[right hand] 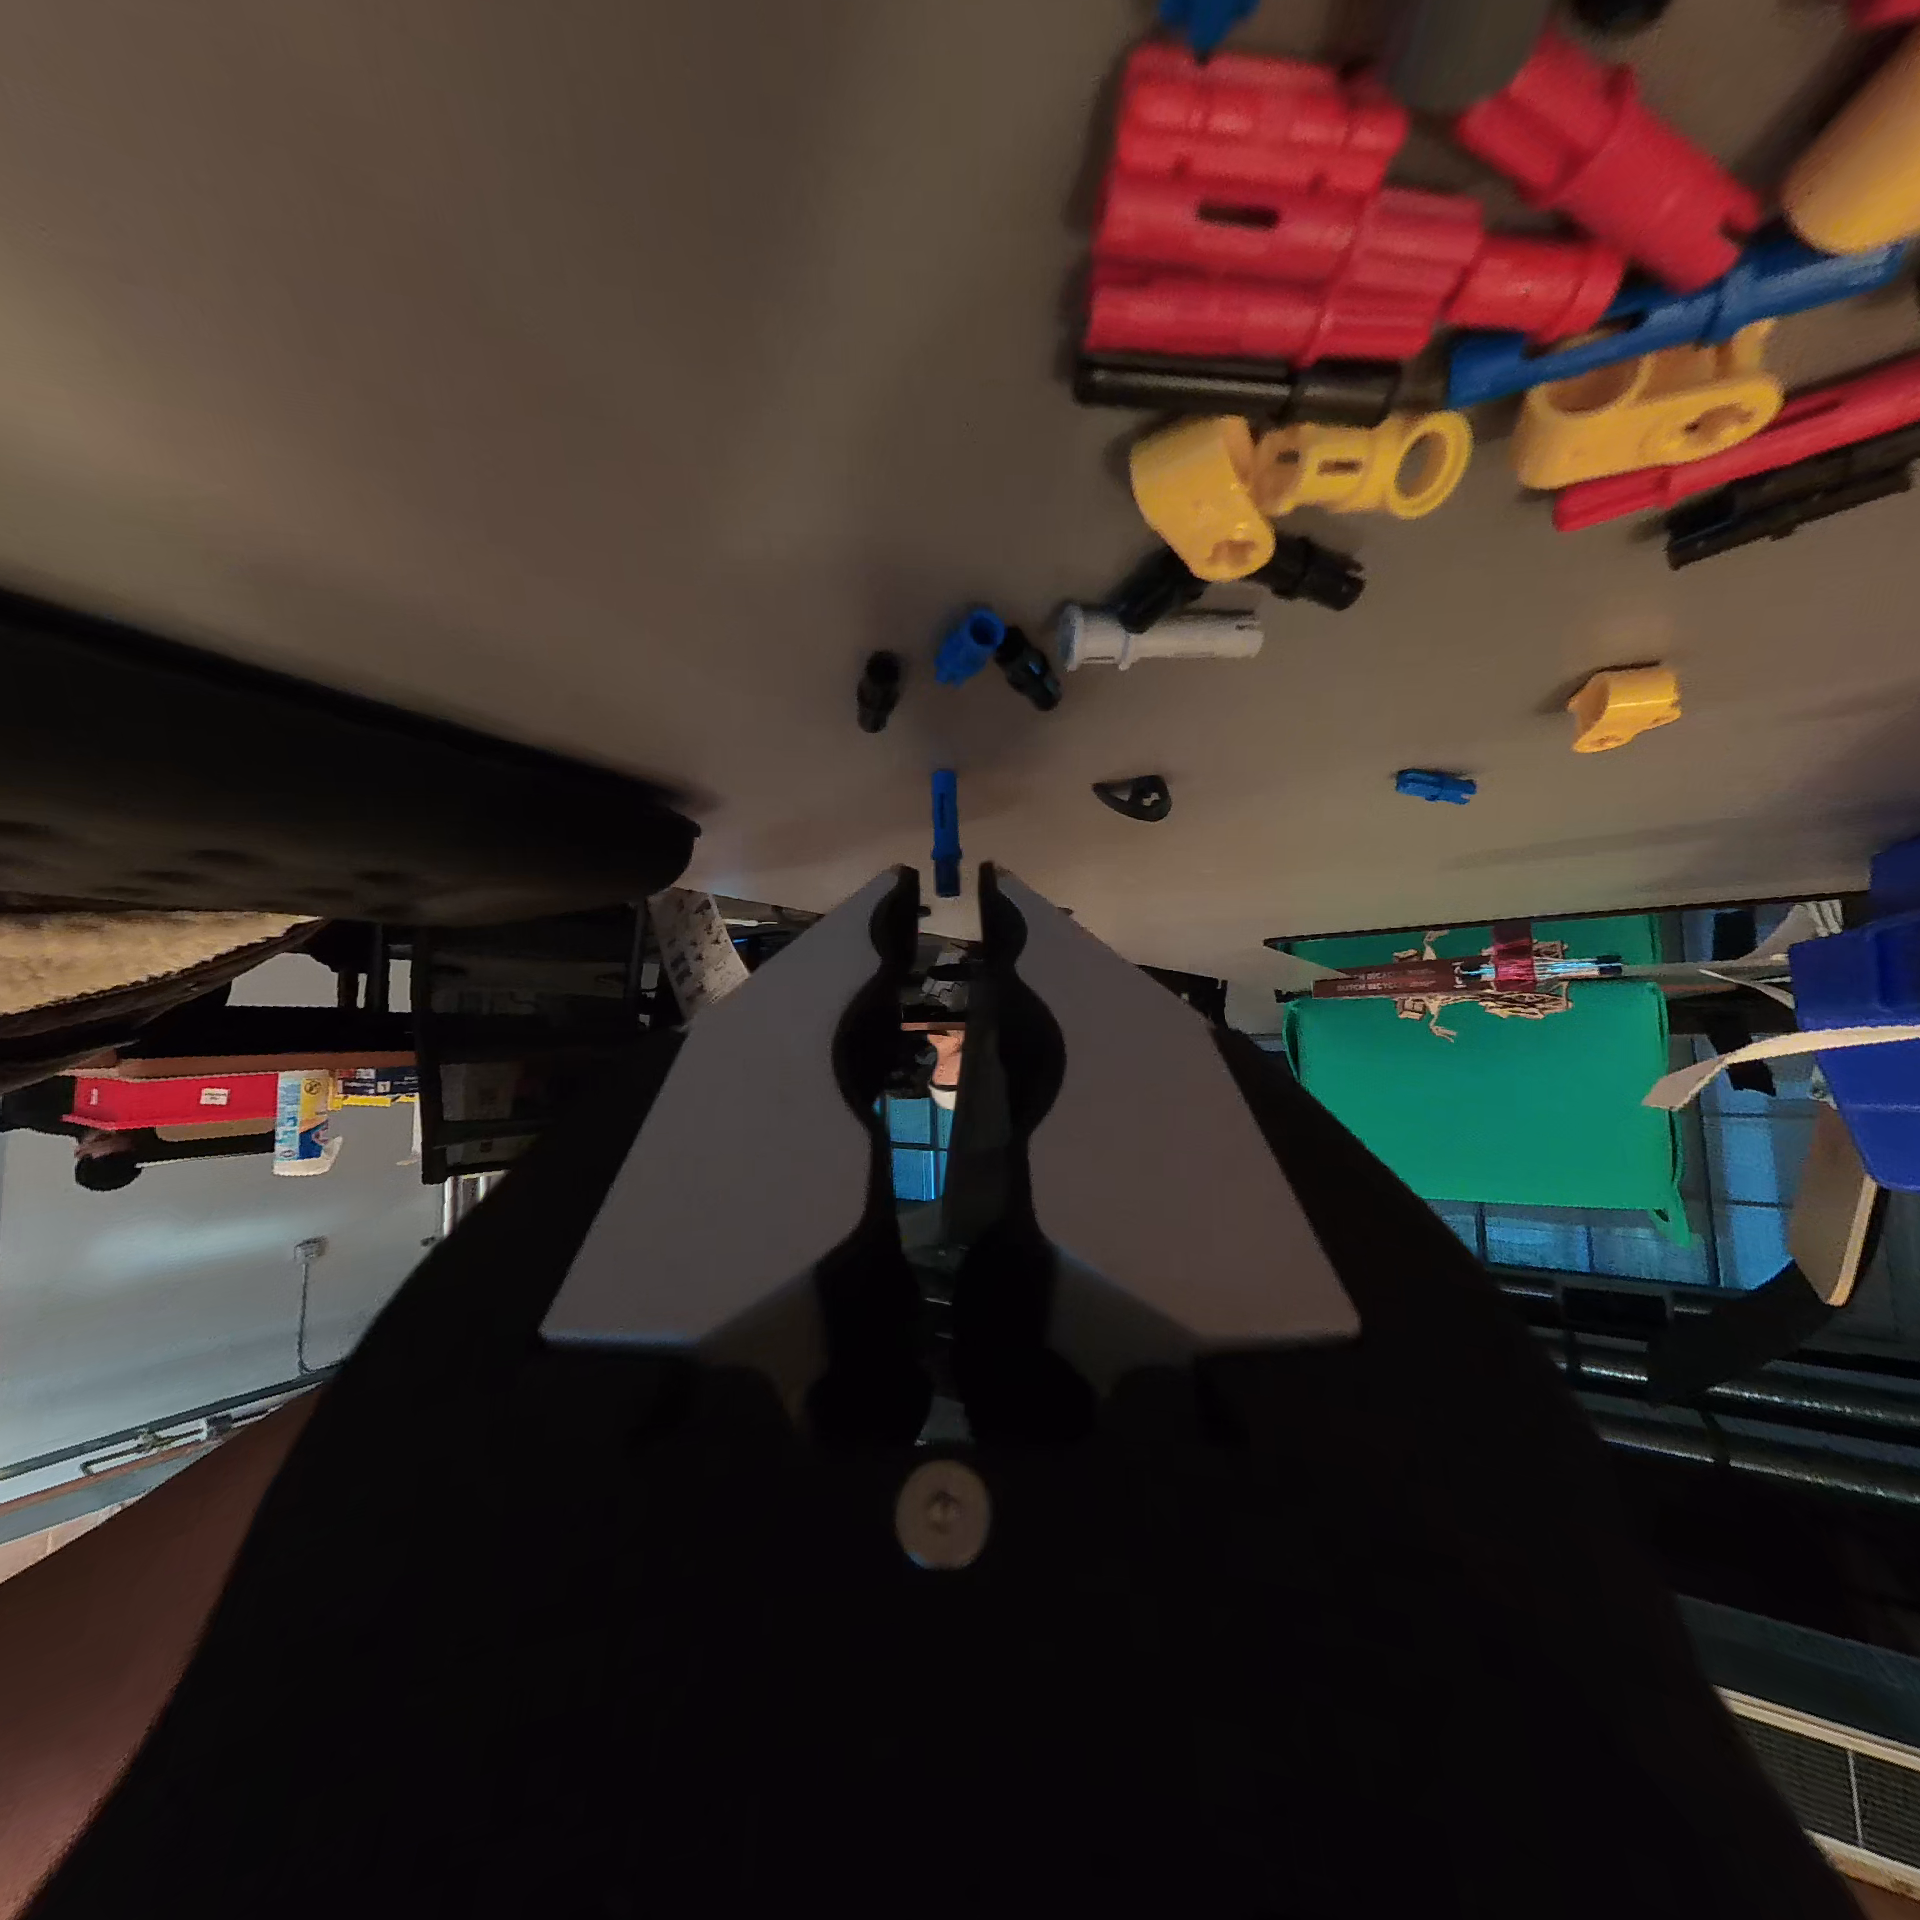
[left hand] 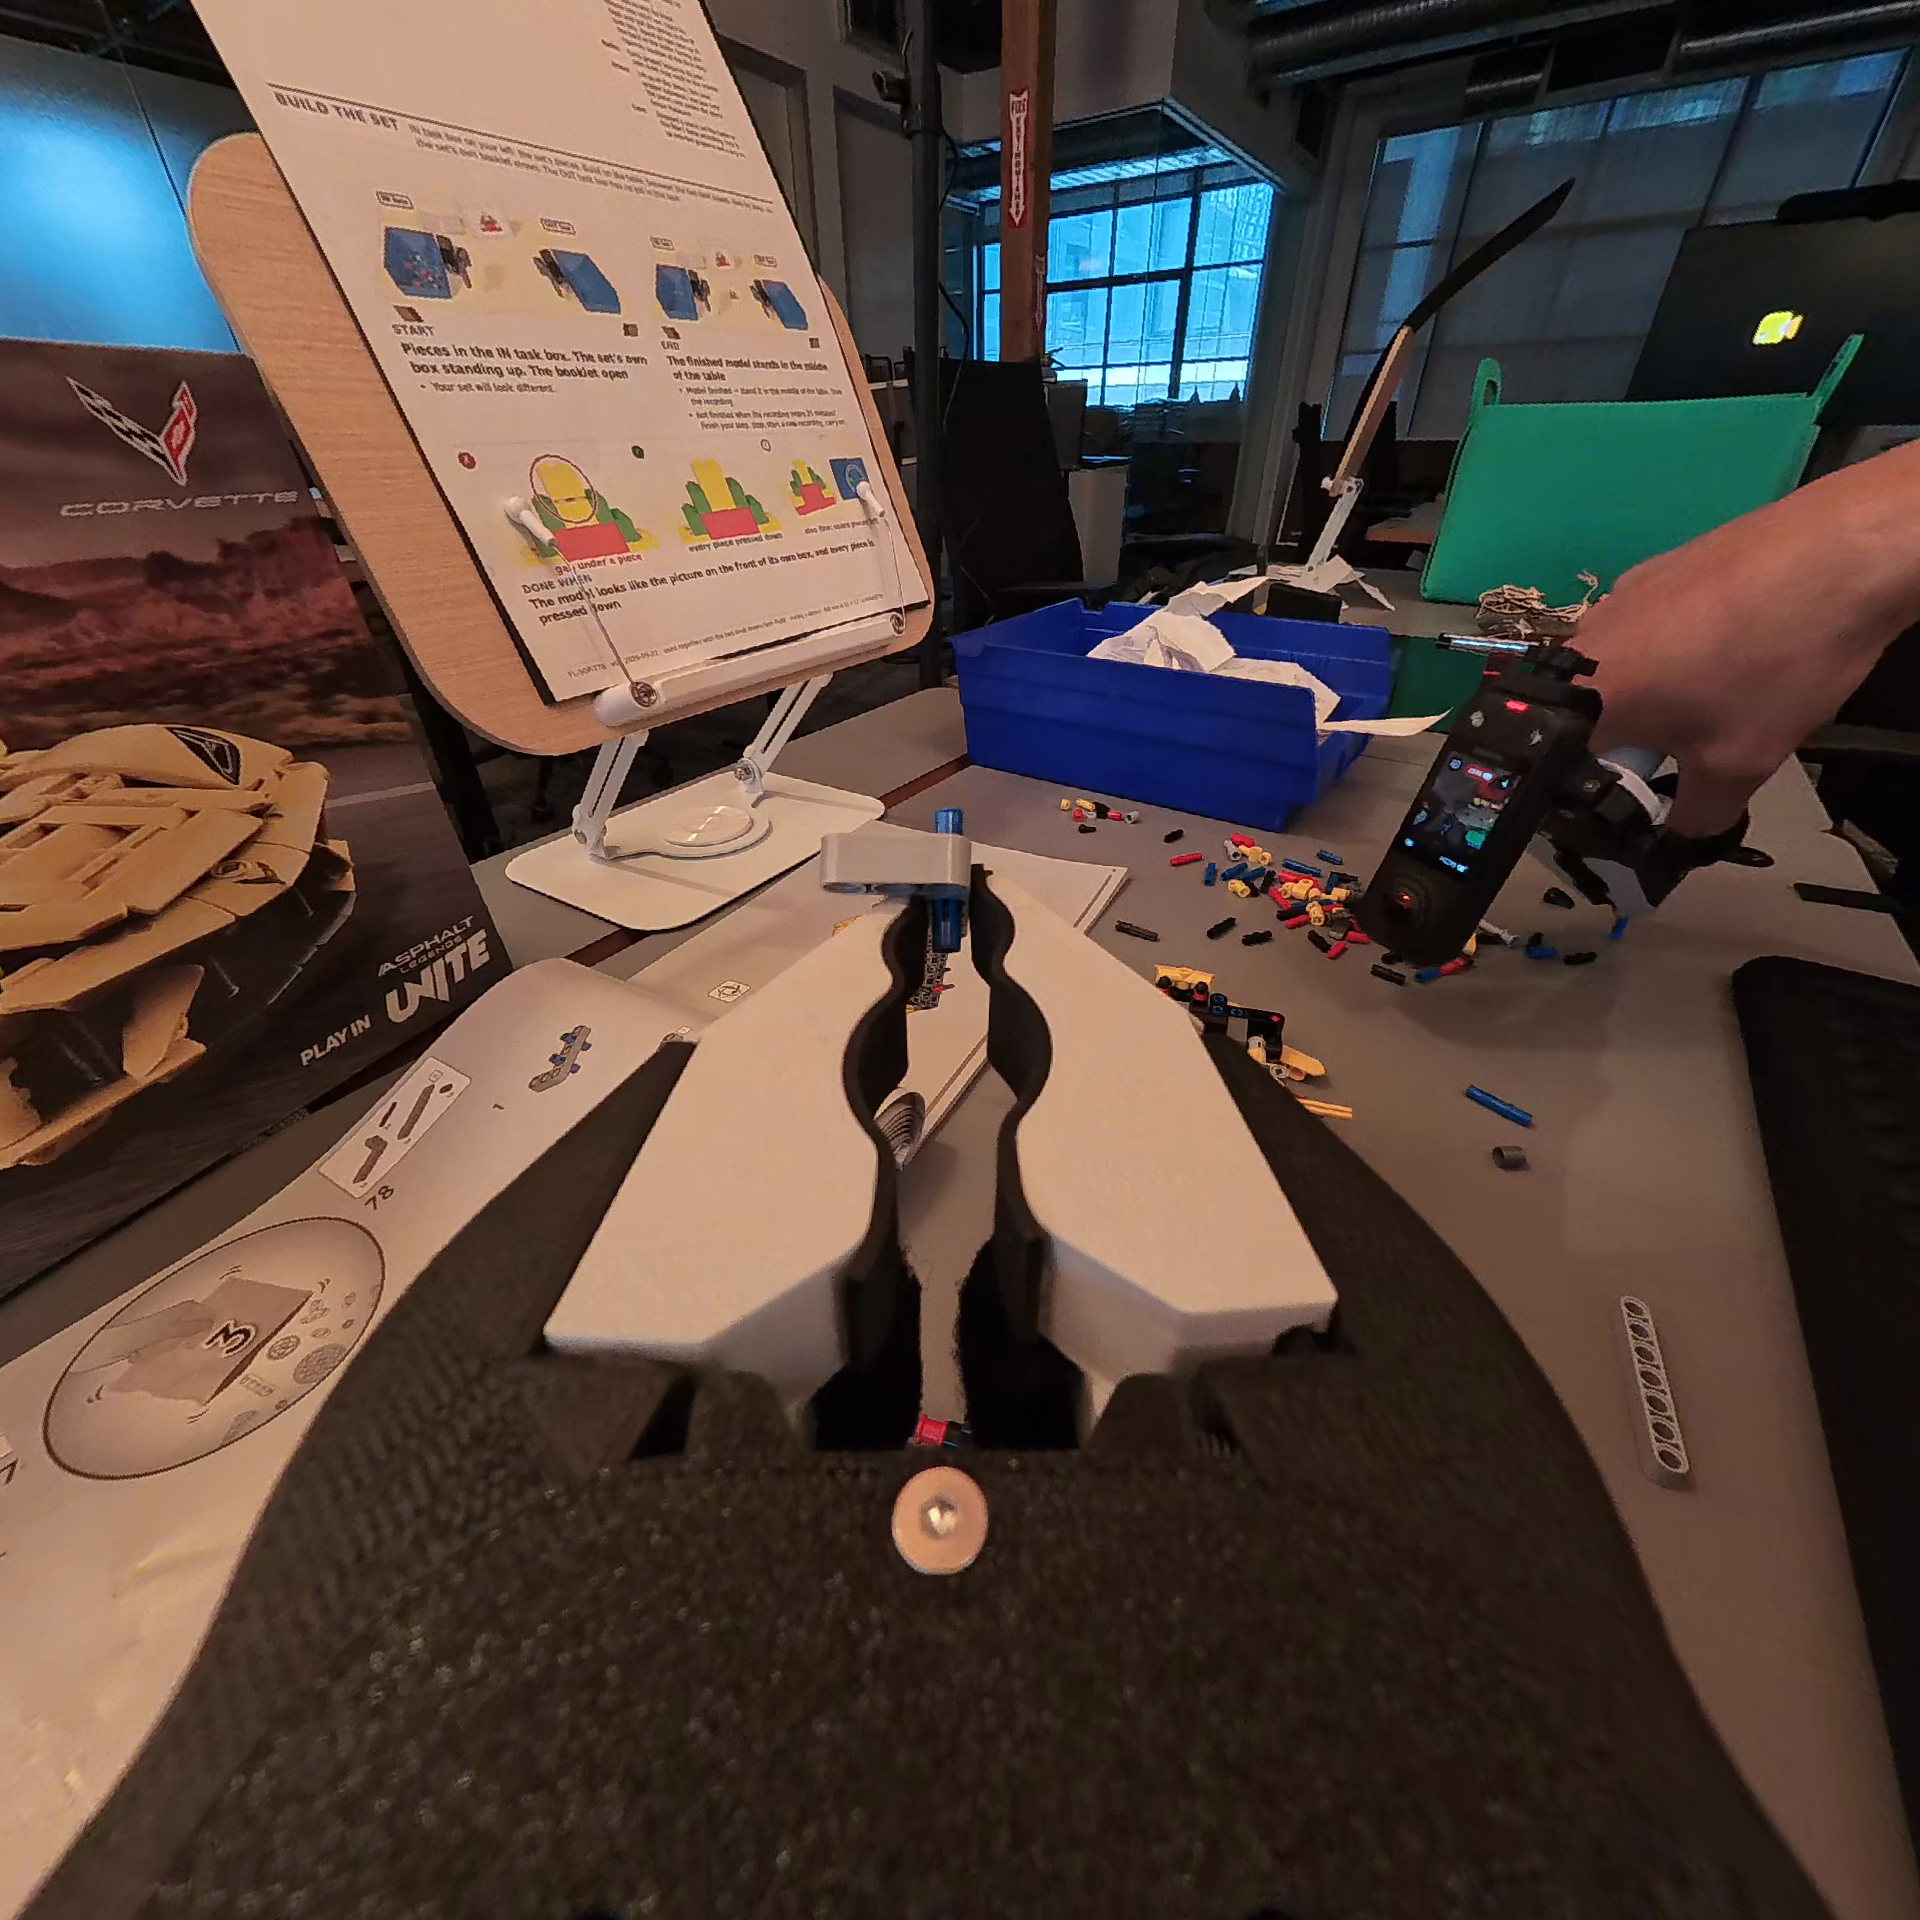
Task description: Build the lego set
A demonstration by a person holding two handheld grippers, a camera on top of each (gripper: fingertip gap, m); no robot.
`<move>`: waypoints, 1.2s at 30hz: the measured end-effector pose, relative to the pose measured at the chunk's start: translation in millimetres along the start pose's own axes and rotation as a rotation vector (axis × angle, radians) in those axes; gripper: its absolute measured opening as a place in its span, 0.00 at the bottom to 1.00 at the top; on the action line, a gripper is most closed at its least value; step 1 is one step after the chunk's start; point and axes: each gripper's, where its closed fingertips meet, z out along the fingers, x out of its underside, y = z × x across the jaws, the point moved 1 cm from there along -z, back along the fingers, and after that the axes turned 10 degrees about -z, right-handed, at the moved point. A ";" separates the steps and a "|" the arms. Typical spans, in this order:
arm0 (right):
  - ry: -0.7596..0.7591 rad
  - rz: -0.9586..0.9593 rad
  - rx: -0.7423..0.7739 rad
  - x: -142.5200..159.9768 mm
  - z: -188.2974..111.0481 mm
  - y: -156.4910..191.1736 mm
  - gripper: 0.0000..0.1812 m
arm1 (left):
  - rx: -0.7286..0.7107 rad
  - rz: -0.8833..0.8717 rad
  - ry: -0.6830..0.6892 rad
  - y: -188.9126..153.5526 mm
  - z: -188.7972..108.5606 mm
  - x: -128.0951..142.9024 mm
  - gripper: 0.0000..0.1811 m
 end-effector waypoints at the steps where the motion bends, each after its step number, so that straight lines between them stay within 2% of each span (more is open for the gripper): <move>1: 0.000 0.001 -0.003 0.2 0.2 0.1 0.05 | 0.000 0.000 0.000 0.1 -0.1 0.1 0.04; 5: -0.020 0.010 0.011 -0.7 -0.2 -3.5 0.09 | 0.000 -0.001 0.001 0.1 -0.1 0.4 0.04; 8: -0.155 0.011 0.066 -3.2 -10.5 -9.4 0.12 | 0.000 -0.001 0.002 0.4 -0.1 0.9 0.04; 10: -0.381 0.044 0.078 -3.5 -26.8 -7.0 0.12 | -0.002 -0.001 0.001 0.8 -0.4 0.8 0.04; 14: -0.962 0.134 0.160 8.3 -54.8 -5.2 0.17 | -0.002 -0.001 -0.006 0.7 -1.0 -1.4 0.04; 16: -1.216 0.161 0.201 14.6 -54.5 0.6 0.15 | 0.003 -0.004 -0.007 -1.0 -0.9 -2.2 0.04; 18: -1.317 0.218 0.215 21.5 -38.7 3.2 0.15 | 0.008 0.000 -0.008 -4.3 -0.4 -2.9 0.04; 20: -1.380 0.253 0.272 26.0 -27.7 3.4 0.15 | 0.007 0.017 -0.009 -7.9 0.6 -3.0 0.04; 23: -1.371 0.264 0.282 25.8 -12.9 8.0 0.12 | 0.010 0.038 0.006 -12.6 3.0 0.5 0.04; 29: -1.225 0.212 0.241 8.2 5.9 6.7 0.13 | 0.038 0.039 0.027 -20.3 6.2 5.9 0.04; 36: -1.177 0.177 0.236 0.6 8.9 0.4 0.10 | 0.034 0.036 0.030 -17.8 6.1 7.1 0.04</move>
